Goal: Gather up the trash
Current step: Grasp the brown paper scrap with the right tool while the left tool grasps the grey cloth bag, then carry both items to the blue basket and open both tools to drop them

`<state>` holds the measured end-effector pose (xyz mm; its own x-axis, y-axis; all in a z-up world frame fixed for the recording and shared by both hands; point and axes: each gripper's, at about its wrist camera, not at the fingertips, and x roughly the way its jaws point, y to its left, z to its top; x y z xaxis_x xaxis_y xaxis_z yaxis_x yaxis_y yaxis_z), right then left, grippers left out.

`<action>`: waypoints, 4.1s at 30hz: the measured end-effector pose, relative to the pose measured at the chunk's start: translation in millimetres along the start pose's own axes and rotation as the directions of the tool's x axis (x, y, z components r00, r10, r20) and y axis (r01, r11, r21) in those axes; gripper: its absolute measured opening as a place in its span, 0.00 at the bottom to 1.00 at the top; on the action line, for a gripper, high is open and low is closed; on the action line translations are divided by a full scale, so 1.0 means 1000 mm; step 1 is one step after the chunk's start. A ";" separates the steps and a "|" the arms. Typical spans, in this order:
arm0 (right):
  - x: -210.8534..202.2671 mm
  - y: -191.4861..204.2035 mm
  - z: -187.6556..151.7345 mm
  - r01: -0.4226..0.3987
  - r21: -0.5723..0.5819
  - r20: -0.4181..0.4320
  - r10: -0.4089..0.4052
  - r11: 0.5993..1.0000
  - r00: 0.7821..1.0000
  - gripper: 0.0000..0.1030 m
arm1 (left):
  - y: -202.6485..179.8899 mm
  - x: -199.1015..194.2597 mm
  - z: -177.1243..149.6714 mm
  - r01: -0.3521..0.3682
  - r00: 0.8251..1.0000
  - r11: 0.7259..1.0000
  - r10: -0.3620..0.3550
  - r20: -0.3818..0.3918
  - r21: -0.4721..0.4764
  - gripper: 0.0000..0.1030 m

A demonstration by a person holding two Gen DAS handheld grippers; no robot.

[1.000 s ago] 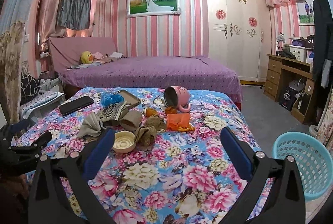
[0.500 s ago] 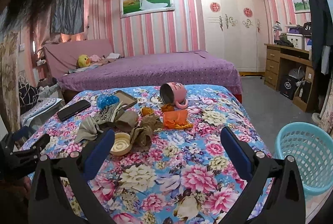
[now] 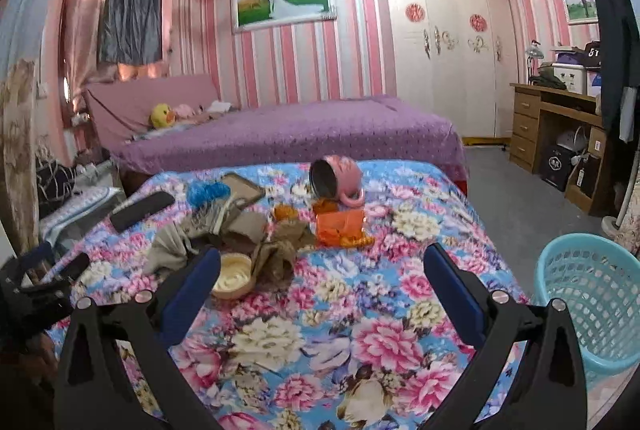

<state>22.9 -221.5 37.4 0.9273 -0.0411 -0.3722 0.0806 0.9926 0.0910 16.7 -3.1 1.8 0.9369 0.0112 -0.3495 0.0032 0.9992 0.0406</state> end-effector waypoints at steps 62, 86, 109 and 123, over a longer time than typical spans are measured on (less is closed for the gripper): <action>0.133 0.028 0.007 -0.123 0.074 -0.269 0.138 0.990 0.953 0.45 | -0.015 0.158 0.024 0.142 0.921 0.990 -0.138 -0.366 -0.015 0.84; 0.037 -0.076 0.024 0.034 0.077 -0.081 -0.027 0.996 0.996 0.46 | -0.072 0.041 0.069 0.417 0.901 0.909 -0.412 -0.135 0.014 0.06; -0.085 -0.315 -0.003 0.566 0.329 -0.053 -0.583 0.756 0.811 0.85 | -0.373 0.009 0.067 0.821 0.551 0.570 -0.792 -0.262 0.003 0.07; -0.091 -0.312 0.000 0.580 0.403 0.002 -0.634 0.708 0.773 0.88 | -0.341 0.020 0.062 0.729 0.668 0.684 -0.700 -0.252 0.035 0.80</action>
<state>-87.0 -527.6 42.7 0.6667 -0.6613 -0.3437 0.7418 0.6333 0.2205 55.8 -345.8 39.2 0.5360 -0.6819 -0.4978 0.6971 0.6900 -0.1946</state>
